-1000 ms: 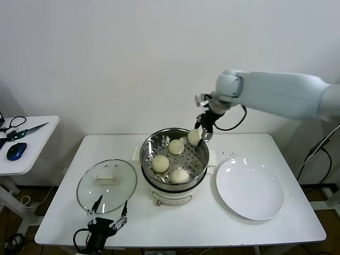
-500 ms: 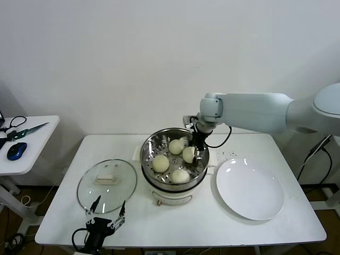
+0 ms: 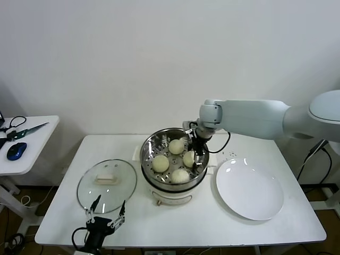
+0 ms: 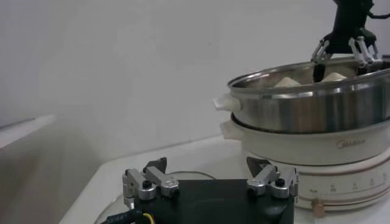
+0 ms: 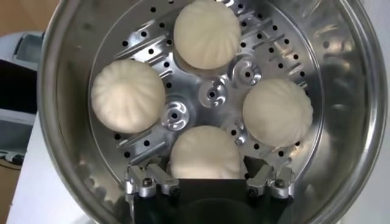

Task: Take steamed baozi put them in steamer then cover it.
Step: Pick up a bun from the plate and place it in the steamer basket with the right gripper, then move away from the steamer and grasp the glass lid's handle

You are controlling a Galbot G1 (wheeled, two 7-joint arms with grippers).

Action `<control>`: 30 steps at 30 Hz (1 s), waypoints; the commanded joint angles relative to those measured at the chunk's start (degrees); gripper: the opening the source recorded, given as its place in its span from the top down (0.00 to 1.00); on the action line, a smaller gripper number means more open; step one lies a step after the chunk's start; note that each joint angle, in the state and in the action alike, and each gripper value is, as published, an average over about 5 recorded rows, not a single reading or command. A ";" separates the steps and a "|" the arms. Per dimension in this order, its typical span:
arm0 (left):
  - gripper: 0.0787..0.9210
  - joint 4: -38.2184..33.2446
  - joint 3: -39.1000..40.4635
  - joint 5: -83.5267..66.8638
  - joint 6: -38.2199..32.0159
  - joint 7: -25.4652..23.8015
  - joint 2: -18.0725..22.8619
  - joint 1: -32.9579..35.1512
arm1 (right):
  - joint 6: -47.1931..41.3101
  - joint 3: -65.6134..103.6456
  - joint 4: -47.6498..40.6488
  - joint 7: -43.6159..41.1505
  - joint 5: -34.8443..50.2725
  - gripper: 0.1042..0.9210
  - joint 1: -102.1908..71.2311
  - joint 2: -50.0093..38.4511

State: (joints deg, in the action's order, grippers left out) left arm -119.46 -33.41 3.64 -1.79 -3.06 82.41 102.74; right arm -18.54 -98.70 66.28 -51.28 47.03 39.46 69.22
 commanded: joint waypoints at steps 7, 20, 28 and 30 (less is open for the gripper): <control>0.12 -0.95 0.31 1.03 0.52 0.00 0.01 -0.06 | 1.28 3.35 0.96 -3.45 1.12 0.12 4.53 -5.42; 0.12 -1.26 -2.06 2.15 1.07 0.08 -0.78 -1.35 | 19.50 11.76 7.31 15.42 6.66 0.12 1.34 -22.38; 0.12 -2.11 -2.84 3.00 2.66 0.07 -0.84 -3.21 | 27.65 35.74 14.85 30.62 4.41 0.12 -24.10 -36.93; 0.12 -2.28 -2.86 3.37 3.31 0.24 -0.47 -3.82 | 28.81 46.25 16.06 33.44 2.82 0.12 -34.02 -38.73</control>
State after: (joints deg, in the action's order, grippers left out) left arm -121.45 -35.48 6.18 0.23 -2.97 81.68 100.40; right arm 0.28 -79.92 75.66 -34.16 51.56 31.96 44.93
